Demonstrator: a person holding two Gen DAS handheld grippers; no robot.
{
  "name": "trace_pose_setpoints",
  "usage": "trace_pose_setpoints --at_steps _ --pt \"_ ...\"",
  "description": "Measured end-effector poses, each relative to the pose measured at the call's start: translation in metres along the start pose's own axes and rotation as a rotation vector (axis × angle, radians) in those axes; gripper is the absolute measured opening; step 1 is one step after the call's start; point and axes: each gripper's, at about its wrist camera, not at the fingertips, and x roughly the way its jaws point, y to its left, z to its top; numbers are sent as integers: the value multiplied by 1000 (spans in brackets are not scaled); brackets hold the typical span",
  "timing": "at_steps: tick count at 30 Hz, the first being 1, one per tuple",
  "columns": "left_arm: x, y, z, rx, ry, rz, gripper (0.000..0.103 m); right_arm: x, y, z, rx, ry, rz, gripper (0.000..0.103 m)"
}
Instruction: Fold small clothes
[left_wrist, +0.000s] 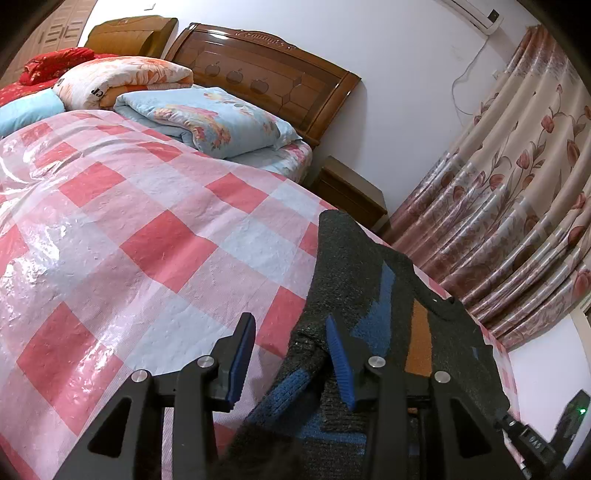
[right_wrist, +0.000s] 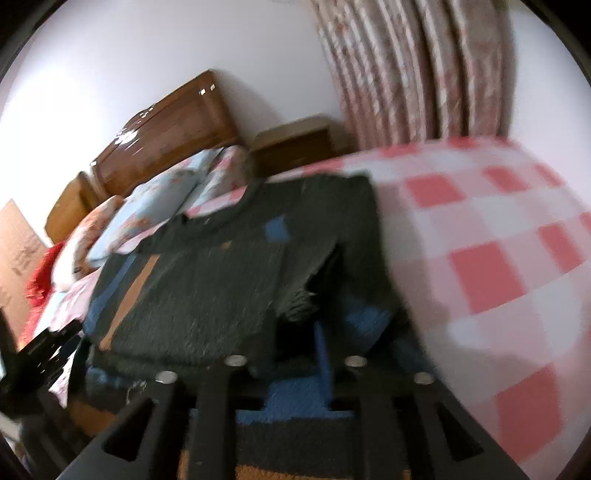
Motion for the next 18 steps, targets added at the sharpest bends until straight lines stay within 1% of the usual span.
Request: trace_pose_setpoints --at_steps 1,3,4,6,7,8,9,10,11,13,15,18 --pt "0 0 0 0 0 0 41 -9 6 3 -34 -49 -28 103" --pt "1 0 0 2 0 3 41 -19 22 5 -118 -106 -43 103" --pt "1 0 0 2 -1 3 41 -20 31 5 -168 -113 -44 103" --pt "1 0 0 2 -1 3 41 -12 51 2 -287 -95 -53 103" --pt "1 0 0 2 -3 2 41 -6 55 0 -313 -80 -49 103" --pt "-1 -1 0 4 -10 0 41 5 57 -3 -331 -45 -50 103" --pt "-4 -1 0 7 -27 -11 41 20 55 -7 -331 5 -80 103" --pt "-9 -2 -1 14 -51 -24 41 30 52 -6 -315 49 -85 103" --pt "-16 -5 -2 29 -78 -37 41 26 49 -5 -300 31 -70 103" --pt "-24 -12 -1 63 -114 -73 41 29 42 -3 -270 47 -47 103" --pt "-23 -27 5 104 -98 -128 41 27 37 -1 -254 42 -29 103" --pt "0 -50 26 132 -22 -184 41 27 40 -2 -274 44 -35 103"
